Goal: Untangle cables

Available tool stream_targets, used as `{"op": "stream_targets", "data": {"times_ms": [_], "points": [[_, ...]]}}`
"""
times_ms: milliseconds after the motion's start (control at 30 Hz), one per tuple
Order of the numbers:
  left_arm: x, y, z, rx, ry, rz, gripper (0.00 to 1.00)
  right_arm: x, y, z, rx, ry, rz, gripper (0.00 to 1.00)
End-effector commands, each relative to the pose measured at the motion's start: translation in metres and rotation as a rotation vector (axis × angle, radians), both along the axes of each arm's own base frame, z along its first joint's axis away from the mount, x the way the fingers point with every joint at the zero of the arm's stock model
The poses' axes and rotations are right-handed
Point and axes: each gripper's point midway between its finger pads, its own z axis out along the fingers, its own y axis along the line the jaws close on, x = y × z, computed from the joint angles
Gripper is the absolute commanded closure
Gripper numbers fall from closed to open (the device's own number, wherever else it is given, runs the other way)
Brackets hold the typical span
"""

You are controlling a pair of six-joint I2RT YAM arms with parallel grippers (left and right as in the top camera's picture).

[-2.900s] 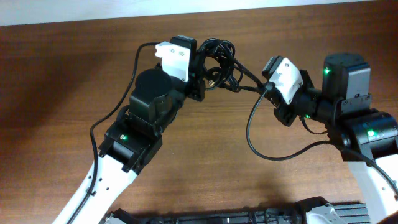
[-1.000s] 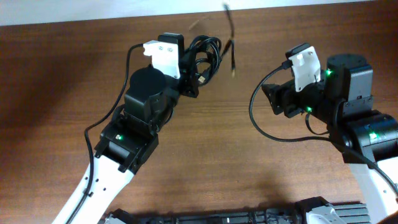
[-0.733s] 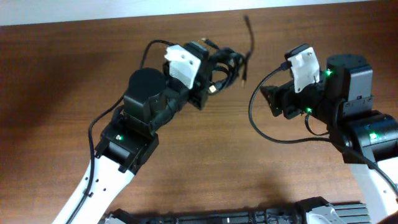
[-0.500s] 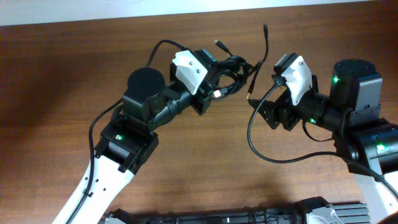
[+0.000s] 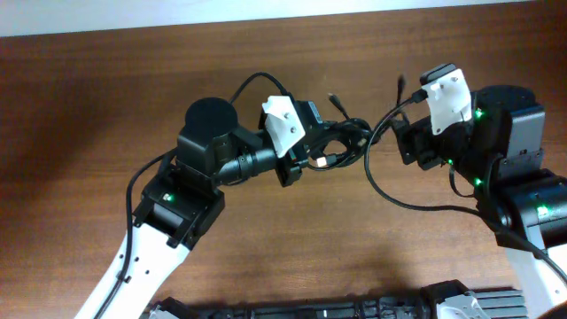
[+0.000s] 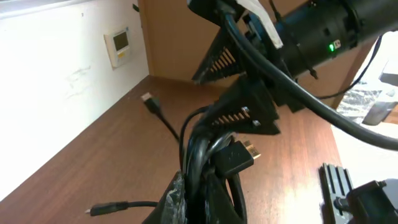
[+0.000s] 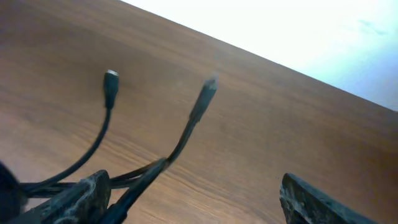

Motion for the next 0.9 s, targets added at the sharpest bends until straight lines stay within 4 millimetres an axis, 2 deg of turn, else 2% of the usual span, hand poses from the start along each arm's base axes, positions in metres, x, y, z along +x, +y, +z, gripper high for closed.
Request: {"op": "stream_targets", "data": {"times_ms": [0,67,100,167,200,333,400,533,667,733,867], "points": [[-0.008,0.004,0.015,-0.009,-0.071,-0.017,1.00,-0.006,-0.010,0.014,-0.007,-0.046,-0.053,0.14],[-0.008,0.004,0.015,-0.009,-0.072,-0.018,1.00,-0.009,-0.011,0.019,0.011,-0.062,-0.063,0.09],[-0.008,0.003,0.015,-0.006,-0.081,-0.025,1.00,-0.010,-0.011,0.022,0.032,-0.070,-0.076,0.02],[-0.015,0.001,0.017,-0.013,-0.087,-0.068,1.00,-0.013,-0.004,0.027,0.095,-0.077,-0.065,0.01],[-0.019,0.000,0.017,-0.017,-0.085,-0.089,1.00,-0.017,0.010,0.031,0.141,-0.080,0.007,0.01],[-0.021,0.000,0.017,-0.019,-0.084,-0.099,1.00,-0.030,0.038,0.047,0.237,-0.111,0.164,0.01],[-0.025,-0.002,0.018,-0.025,-0.080,-0.128,1.00,-0.037,0.046,0.060,0.267,-0.153,0.219,0.01],[-0.027,-0.002,0.017,-0.019,-0.100,-0.137,1.00,-0.064,0.062,0.092,0.324,-0.259,0.345,0.01],[-0.026,-0.002,0.019,-0.017,-0.127,-0.140,1.00,-0.085,0.064,0.106,0.338,-0.312,0.391,0.01],[-0.026,-0.002,0.020,-0.011,-0.169,-0.146,1.00,-0.092,0.066,0.103,0.346,-0.292,0.407,0.01],[-0.027,-0.004,0.036,-0.052,-0.249,-0.156,1.00,-0.099,0.065,0.078,0.310,-0.196,0.412,0.01]]}}
